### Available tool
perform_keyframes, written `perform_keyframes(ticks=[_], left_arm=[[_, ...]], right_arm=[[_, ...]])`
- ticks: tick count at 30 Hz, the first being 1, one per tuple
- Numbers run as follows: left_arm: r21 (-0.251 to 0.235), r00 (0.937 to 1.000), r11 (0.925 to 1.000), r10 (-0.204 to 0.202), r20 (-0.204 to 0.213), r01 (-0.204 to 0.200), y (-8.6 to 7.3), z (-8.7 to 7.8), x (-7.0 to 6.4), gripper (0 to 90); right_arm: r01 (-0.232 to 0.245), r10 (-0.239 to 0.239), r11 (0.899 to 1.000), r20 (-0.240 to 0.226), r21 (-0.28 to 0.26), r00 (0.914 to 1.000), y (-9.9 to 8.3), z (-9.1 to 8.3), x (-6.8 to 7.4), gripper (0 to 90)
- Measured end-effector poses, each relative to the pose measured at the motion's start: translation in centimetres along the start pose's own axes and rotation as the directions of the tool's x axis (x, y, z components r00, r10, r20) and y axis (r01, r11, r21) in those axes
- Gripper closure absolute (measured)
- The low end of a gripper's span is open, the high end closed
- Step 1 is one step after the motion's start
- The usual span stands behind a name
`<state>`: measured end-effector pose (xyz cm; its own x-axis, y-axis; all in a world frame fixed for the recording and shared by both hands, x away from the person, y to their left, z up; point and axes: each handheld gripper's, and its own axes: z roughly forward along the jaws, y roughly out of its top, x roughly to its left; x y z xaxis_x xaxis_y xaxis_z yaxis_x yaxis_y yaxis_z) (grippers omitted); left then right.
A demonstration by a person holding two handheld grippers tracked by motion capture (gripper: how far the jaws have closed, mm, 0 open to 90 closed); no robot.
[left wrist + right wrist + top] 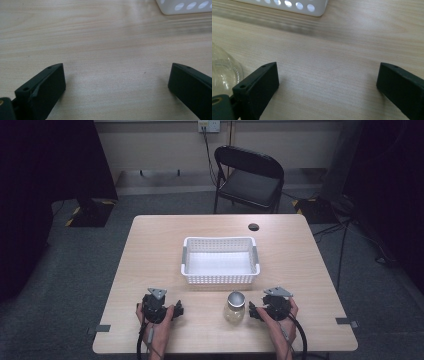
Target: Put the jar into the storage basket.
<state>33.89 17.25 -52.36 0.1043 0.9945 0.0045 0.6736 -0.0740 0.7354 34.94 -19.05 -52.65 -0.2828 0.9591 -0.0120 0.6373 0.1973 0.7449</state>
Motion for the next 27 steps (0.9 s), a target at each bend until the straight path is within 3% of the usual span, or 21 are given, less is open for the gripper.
perform_keyframes(ticks=[27], left_arm=[[0.0, 1.0, 1.0, 0.0, 0.0, 0.0, 0.0, 0.0, 0.0, 0.6]], right_arm=[[-0.001, 0.001, 1.0, 0.003, -0.005, 1.0, -0.02, -0.08, 0.04, 3.0]])
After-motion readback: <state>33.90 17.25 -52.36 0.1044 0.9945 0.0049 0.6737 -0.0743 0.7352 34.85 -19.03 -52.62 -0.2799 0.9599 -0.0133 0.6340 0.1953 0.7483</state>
